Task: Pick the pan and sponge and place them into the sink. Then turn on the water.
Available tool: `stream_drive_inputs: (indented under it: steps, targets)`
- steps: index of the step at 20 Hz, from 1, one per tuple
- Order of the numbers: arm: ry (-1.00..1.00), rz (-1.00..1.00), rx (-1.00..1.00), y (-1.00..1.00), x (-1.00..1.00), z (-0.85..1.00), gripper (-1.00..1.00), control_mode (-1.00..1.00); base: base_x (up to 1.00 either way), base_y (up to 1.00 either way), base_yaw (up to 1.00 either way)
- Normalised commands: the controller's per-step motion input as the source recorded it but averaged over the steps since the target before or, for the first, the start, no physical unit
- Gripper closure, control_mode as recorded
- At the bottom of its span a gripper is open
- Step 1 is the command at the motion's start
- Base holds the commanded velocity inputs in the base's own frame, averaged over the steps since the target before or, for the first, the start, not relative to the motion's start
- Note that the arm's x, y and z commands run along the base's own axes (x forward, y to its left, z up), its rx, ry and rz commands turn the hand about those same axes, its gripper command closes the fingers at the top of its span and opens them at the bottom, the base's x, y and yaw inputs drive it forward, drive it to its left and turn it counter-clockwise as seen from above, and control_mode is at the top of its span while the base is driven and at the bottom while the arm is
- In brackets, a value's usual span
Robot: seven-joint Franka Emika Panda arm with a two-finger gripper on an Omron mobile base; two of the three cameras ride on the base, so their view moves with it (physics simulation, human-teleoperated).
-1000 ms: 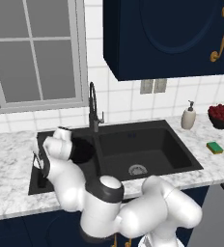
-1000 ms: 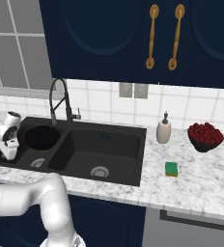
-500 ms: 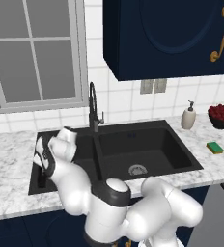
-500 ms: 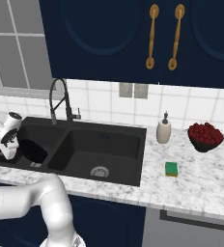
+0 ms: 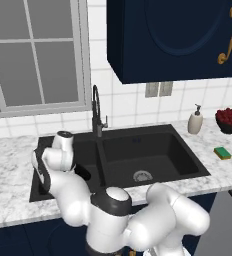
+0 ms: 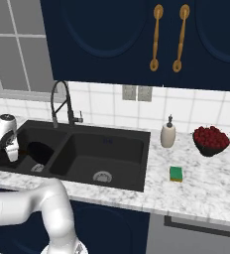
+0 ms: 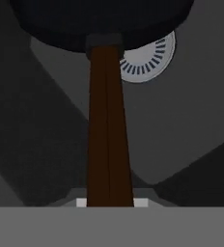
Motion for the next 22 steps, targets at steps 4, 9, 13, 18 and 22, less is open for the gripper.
stream_drive_inputs:
  steps: [4,9,13,18,22]
  targets:
    - [-0.01,-0.15,-0.19,-0.52,0.6,-0.29,1.0,-1.0,0.0,0.0,0.0]
    - [0.0,-0.13,-0.17,-0.57,0.68,-0.39,1.0,-1.0,0.0,0.0,0.0]
    - [0.03,-0.09,-0.13,-0.71,0.31,-0.56,1.0,-1.0,0.0,0.0,0.0]
    - [0.06,0.0,-0.01,-0.86,-0.16,-0.89,1.0,-1.0,0.0,0.0,0.0]
    - [0.03,0.0,0.0,-0.41,-0.46,-0.96,1.0,-1.0,0.0,0.0,0.0]
